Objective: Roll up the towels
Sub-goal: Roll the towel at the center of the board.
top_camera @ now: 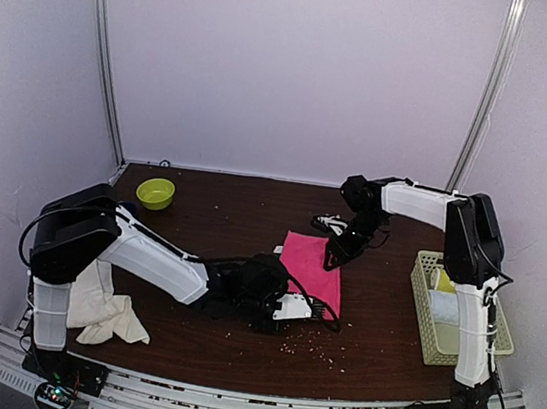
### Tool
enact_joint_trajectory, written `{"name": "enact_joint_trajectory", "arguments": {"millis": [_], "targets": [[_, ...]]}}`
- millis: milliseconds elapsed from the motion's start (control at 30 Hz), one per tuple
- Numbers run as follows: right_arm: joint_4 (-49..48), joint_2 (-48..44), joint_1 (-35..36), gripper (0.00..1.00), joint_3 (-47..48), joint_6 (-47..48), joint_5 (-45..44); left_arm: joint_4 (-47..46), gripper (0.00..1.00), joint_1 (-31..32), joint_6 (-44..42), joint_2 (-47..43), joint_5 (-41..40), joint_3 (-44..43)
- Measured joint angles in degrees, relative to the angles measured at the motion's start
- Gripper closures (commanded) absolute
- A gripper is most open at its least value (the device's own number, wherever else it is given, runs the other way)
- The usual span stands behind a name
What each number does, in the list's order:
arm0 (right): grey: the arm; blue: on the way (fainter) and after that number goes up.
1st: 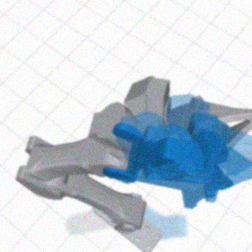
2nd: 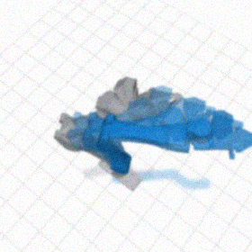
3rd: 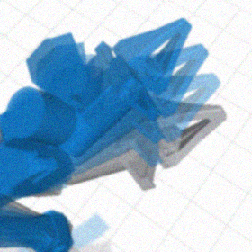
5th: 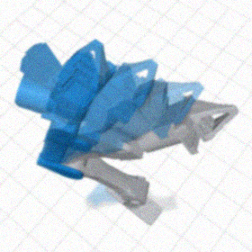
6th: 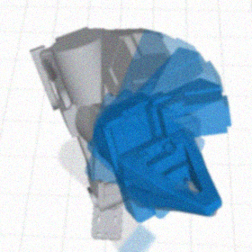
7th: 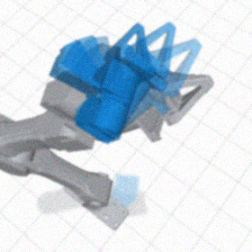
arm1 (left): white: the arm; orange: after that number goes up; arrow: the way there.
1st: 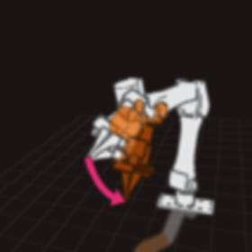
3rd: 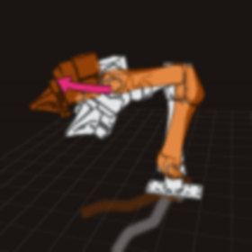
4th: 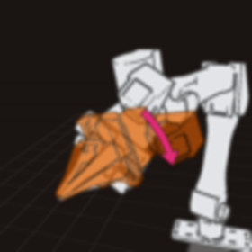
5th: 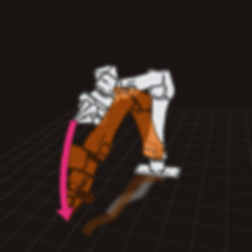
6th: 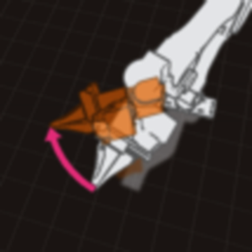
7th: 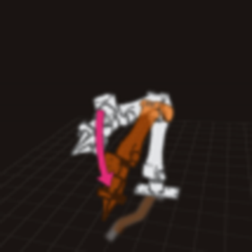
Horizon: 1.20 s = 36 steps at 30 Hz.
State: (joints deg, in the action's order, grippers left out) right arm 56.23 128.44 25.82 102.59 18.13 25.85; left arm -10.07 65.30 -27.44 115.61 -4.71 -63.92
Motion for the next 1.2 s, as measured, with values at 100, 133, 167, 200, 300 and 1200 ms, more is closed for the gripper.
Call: {"name": "enact_joint_trajectory", "arguments": {"millis": [100, 133, 167, 200, 300, 1200], "targets": [[-0.4, 2.4, 2.7, 0.65, 3.5, 0.1, -0.3, 2.4, 0.8, 0.1, 1.2, -0.9, 1.3, -0.3], [-0.4, 3.4, 3.8, 0.65, 4.8, 0.1, -0.3, 3.0, 0.8, 0.1, 1.6, -1.5, 1.6, -0.3], [-0.5, 4.1, 4.9, 0.65, 6.1, 0.2, -0.3, 3.7, 0.8, 0.1, 2.0, -1.8, 1.9, -0.3], [-0.7, 4.6, 5.8, 0.65, 6.8, 0.3, -0.3, 4.4, 0.8, 0.2, 2.3, -2.2, 2.1, -0.3], [-0.7, 6.0, 8.0, 0.65, 9.1, 0.8, -0.2, 6.4, 0.81, 0.2, 3.6, -2.4, 2.1, -0.8], [-5.6, -46.4, -0.4, 0.58, -31.0, 20.9, 17.8, 21.7, 0.81, -14.1, 22.7, 8.2, 32.4, -18.1]]}}
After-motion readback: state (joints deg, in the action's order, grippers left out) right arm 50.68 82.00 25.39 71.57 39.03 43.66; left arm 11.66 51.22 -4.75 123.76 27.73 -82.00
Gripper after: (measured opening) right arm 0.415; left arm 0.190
